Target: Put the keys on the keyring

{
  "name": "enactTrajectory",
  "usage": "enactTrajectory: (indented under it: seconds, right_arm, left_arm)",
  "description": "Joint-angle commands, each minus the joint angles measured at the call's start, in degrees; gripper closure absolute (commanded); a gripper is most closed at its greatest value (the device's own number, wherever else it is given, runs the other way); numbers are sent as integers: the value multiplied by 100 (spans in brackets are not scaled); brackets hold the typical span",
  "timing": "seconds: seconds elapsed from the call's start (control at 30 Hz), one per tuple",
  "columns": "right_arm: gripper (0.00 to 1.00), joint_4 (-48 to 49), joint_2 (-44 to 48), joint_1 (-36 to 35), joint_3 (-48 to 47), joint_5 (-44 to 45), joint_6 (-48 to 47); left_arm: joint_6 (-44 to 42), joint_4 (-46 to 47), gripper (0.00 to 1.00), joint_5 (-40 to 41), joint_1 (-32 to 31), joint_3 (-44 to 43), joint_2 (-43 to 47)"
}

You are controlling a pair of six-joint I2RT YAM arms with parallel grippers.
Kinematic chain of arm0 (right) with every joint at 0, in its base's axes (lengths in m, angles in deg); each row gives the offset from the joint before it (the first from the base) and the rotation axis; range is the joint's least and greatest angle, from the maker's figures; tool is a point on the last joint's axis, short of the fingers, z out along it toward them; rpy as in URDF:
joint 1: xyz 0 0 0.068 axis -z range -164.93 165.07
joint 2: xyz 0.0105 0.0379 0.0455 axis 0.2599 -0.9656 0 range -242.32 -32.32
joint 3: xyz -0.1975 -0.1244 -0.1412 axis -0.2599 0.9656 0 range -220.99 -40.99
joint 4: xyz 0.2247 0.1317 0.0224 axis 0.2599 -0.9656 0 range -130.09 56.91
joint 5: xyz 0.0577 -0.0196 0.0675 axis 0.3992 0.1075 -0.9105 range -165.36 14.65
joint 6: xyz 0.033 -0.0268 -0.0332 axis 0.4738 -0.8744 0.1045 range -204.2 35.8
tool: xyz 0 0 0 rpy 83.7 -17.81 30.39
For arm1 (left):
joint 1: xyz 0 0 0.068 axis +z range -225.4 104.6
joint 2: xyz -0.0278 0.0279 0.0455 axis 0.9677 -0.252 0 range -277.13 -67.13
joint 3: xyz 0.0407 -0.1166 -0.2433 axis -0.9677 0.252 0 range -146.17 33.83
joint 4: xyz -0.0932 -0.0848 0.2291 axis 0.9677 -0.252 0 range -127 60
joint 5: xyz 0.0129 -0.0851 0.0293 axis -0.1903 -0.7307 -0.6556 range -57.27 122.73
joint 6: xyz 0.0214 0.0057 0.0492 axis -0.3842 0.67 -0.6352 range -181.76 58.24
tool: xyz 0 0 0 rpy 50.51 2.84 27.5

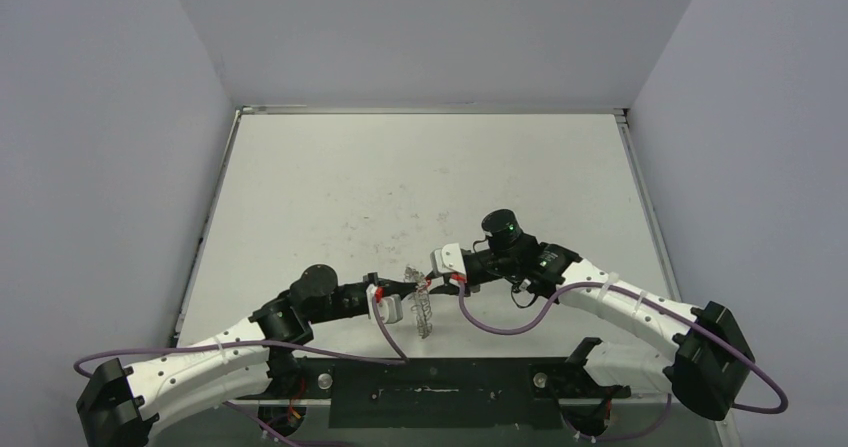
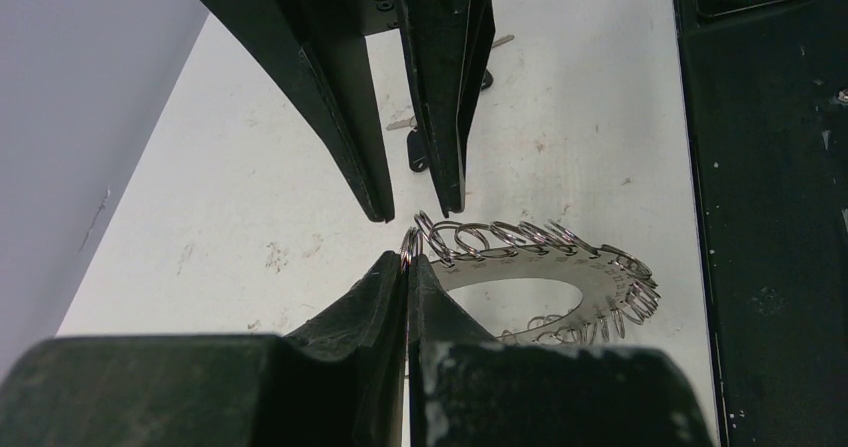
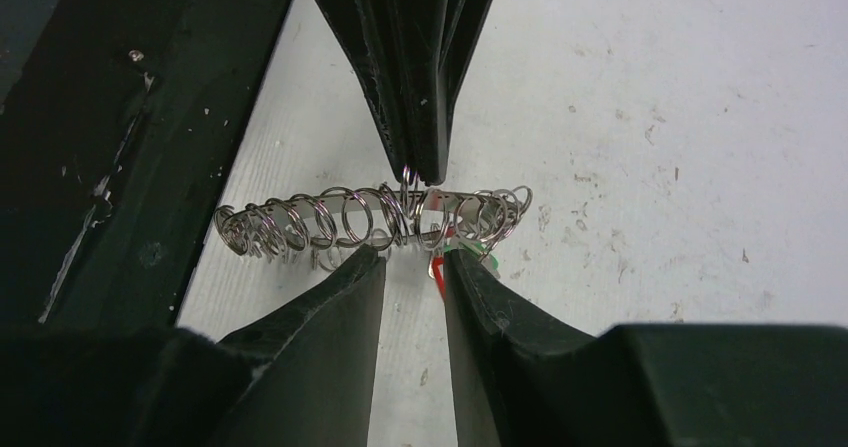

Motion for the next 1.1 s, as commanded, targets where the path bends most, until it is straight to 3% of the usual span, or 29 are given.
enactTrajectory:
  seconds: [0.0, 0.17, 0.7, 0.87, 1.07]
  right_arm:
    - [71, 144, -105, -78, -308, -532, -219]
    - [81, 132, -155, -98, -338, -597, -221]
    - [80, 250, -295, -229, -390, -692, 58]
    - [99, 226, -331, -231, -483, -684, 138]
    - [100, 202, -290, -230, -576, -565, 446]
  left_arm:
    - [-79, 213, 100, -112, -31, -31, 77]
    - [-82, 204, 100, -104, -30, -31, 82]
    - [-78, 218, 100, -51, -39, -31, 58]
    - [-58, 214, 100, -28, -47, -14, 69]
    - [112, 261, 100, 142, -47, 55, 166]
